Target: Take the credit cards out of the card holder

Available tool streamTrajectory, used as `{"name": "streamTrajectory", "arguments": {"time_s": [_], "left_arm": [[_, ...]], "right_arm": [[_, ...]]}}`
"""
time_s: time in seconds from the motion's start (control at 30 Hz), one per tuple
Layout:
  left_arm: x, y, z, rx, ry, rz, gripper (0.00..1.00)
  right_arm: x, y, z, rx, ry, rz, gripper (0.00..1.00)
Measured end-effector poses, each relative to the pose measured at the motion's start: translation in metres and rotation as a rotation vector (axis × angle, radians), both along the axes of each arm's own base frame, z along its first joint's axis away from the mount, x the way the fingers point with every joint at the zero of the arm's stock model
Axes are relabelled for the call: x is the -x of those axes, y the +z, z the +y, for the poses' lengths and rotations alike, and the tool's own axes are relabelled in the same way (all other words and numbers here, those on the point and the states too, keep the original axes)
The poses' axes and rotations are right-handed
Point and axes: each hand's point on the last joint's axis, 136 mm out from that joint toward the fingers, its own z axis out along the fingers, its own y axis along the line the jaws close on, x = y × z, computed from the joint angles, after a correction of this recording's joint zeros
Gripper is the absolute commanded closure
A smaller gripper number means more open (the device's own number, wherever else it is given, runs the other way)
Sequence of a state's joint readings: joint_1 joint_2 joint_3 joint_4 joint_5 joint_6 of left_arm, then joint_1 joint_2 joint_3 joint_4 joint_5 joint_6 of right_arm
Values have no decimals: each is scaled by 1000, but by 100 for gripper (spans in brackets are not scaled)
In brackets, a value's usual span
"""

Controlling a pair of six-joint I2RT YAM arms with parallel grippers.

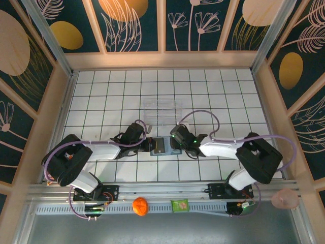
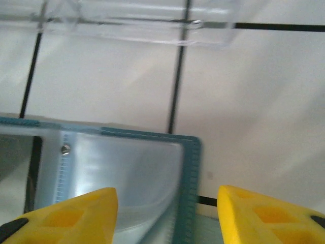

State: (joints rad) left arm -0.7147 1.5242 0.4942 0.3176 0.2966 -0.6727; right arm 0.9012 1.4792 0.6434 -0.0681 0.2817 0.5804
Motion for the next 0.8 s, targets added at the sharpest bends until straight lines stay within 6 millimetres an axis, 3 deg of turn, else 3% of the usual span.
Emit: {"name": "streamTrajectory", "arguments": {"time_s": [0.17, 0.27, 0.37, 0.47, 0.53, 0.6, 0.8], "left_arm": [[-4, 1, 3, -19, 9, -23, 100], [-6, 1, 5, -32, 17, -32, 100], [-6, 1, 5, -37, 18, -33, 100], [-6, 1, 5, -36, 18, -33, 100], [-6, 2, 5, -35, 18, -32, 100], [-6, 2, 5, -33, 21, -30, 100], [-5, 2, 5, -31, 21, -27, 100]], "right_arm": [[-9, 26, -20, -20, -55, -44, 49], [-10, 54, -16, -78, -20, -94, 55], [-5, 83, 6, -193, 79, -117, 62], [-3, 97, 40, -294, 180, -81, 69], [0, 91, 59, -335, 232, -37, 71], [8, 73, 70, -344, 275, 34, 72], [34, 20, 60, -300, 274, 193, 78]]}}
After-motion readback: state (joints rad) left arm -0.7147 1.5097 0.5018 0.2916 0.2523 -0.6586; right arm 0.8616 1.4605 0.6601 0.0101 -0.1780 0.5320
